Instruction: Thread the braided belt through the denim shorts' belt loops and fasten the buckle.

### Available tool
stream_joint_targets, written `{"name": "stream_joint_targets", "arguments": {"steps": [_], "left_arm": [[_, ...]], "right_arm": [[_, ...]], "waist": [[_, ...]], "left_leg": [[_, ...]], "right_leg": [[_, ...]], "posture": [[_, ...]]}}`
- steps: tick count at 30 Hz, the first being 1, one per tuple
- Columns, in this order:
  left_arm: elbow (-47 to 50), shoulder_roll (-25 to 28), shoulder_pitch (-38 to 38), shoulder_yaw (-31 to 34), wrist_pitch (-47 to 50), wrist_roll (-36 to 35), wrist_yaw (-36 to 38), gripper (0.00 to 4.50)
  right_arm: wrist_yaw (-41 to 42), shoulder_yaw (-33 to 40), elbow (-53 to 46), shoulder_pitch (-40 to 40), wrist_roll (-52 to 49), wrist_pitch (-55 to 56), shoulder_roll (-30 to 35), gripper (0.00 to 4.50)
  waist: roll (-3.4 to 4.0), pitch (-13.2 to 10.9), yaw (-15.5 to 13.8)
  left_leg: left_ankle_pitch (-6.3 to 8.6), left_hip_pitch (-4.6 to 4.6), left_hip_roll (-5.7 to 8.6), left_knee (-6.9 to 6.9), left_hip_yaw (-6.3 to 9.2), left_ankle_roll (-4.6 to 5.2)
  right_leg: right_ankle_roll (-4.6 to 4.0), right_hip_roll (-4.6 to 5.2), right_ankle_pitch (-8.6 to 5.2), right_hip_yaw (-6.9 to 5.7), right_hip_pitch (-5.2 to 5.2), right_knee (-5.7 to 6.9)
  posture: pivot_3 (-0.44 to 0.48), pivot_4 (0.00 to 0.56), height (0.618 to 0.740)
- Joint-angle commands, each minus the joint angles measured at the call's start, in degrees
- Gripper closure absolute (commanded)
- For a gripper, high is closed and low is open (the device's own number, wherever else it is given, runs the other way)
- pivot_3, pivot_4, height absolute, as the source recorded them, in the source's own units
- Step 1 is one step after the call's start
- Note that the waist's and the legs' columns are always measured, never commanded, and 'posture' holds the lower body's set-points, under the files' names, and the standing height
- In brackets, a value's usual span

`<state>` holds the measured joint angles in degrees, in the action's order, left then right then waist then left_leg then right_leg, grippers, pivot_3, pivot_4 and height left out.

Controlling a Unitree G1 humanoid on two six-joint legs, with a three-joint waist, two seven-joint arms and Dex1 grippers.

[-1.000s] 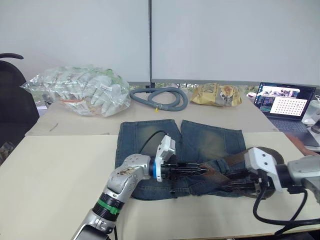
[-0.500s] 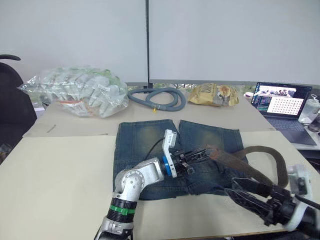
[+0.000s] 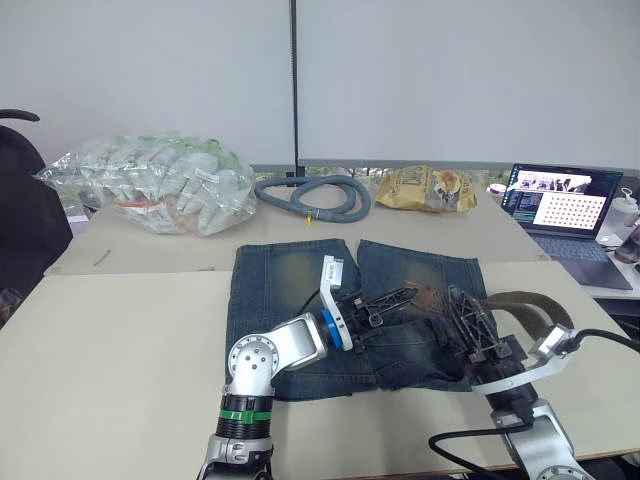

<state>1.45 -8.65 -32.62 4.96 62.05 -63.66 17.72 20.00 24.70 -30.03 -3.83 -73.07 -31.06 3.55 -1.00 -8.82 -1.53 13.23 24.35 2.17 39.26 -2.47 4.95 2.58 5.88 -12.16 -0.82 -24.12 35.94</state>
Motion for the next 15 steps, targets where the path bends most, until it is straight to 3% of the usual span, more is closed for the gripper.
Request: {"name": "stream_joint_targets", "arguments": {"steps": [1, 9, 15], "left_arm": [[1.37, -2.2, -1.28, -0.6, -1.2, -1.04, -0.46, 4.5], [-0.3, -3.25, -2.19, -0.2, -3.89, -1.48, -1.68, 4.5], [-0.28, -2.88, -1.78, -1.4, -4.53, -1.23, -1.11, 4.5]], "right_arm": [[-0.63, 0.43, -1.47, -0.6, -2.74, 2.12, 0.83, 1.54], [-0.51, -1.2, -2.26, -3.12, -2.29, 3.39, 2.62, 4.32], [-2.29, -1.96, -2.52, -2.93, -2.33, 5.55, 2.53, 4.47]], "waist": [[0.0, 0.0, 0.06], [0.01, 0.01, 0.32], [0.01, 0.01, 0.29]], "left_leg": [[0.0, 0.0, 0.0, 0.0, 0.0, 0.0], [0.0, 0.0, -0.04, -0.01, 0.0, 0.0], [0.01, 0.01, -0.02, -0.02, 0.0, 0.0]], "right_leg": [[0.0, 0.0, 0.0, 0.01, -0.01, 0.0], [-0.04, 0.1, 0.0, 0.08, -0.01, -0.01], [-0.04, 0.14, 0.0, 0.07, -0.01, -0.03]], "posture": [[0.0, 0.15, 0.74], [0.0, 0.15, 0.74], [0.0, 0.15, 0.74]]}}
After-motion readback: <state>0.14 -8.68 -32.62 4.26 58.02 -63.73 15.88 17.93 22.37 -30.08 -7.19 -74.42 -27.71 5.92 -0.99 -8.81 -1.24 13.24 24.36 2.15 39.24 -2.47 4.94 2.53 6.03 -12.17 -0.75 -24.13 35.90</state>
